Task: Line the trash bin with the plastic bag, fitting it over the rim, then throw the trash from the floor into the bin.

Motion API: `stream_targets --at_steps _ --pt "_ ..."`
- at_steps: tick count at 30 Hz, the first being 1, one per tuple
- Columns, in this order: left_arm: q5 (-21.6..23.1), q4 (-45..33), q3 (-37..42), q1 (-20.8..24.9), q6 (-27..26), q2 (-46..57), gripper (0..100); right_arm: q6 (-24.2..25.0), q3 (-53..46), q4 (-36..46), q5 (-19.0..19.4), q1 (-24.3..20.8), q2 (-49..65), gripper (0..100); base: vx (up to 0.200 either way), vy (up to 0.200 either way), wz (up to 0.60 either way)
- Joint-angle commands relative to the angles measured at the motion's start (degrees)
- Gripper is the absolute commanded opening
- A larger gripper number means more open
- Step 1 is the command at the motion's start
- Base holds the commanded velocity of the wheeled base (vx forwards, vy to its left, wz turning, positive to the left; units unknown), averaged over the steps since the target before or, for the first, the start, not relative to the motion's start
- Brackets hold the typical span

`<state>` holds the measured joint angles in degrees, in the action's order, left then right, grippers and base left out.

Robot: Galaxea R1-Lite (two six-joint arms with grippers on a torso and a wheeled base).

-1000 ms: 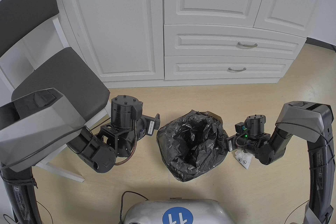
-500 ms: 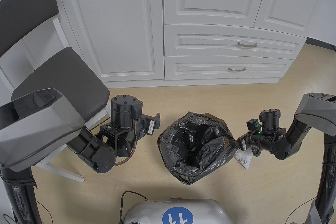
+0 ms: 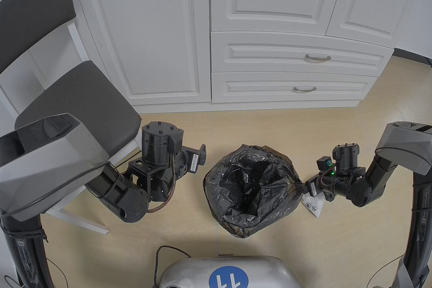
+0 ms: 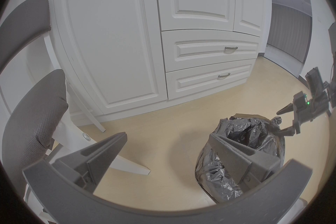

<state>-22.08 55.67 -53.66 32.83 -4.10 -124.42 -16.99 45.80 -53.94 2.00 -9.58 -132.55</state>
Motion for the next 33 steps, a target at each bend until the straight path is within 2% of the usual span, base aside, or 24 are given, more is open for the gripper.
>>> stream_targets --at_steps 1,5,8,9,10,17,23,29,33 --pt "0.02 0.05 0.05 0.04 0.14 -0.12 100 0.29 4.12 -0.02 0.37 -0.44 -8.43 100 0.0 0.0 0.0" --pt "0.02 0.14 -0.04 0.04 0.23 -0.3 100 2.32 6.14 -0.29 1.96 -0.61 -9.04 100 0.0 0.0 0.0" --pt "0.1 0.31 -0.65 -0.31 0.32 -1.09 100 7.41 10.19 -0.81 1.69 -1.23 -10.71 100 0.0 0.0 0.0" --pt "0.1 0.31 -0.65 -0.31 0.32 -1.09 100 7.41 10.19 -0.81 1.69 -1.23 -10.71 100 0.0 0.0 0.0" --pt "0.1 1.54 -0.65 -0.4 0.32 -1.18 100 10.31 12.74 -1.43 1.08 -1.23 -11.42 100 0.0 0.0 0.0" --pt "0.1 3.48 -0.13 -1.19 0.4 -0.83 100 21.74 22.4 -2.83 -2.53 -1.32 -13.0 100 0.0 0.0 0.0" --pt "0.1 4.88 1.19 -1.28 1.55 -0.74 100 29.74 30.31 -2.92 -5.95 -2.63 -17.48 100 0.0 0.0 0.0" --pt "0.19 8.22 4.09 -0.66 1.72 -1.09 100 29.83 28.38 -1.52 -5.16 -1.67 -15.11 100 0.0 0.0 0.0" --pt "0.19 10.95 6.38 0.04 1.72 -1.09 100 28.6 24.95 8.59 -3.05 -1.32 -11.5 100 0.0 0.0 0.0"
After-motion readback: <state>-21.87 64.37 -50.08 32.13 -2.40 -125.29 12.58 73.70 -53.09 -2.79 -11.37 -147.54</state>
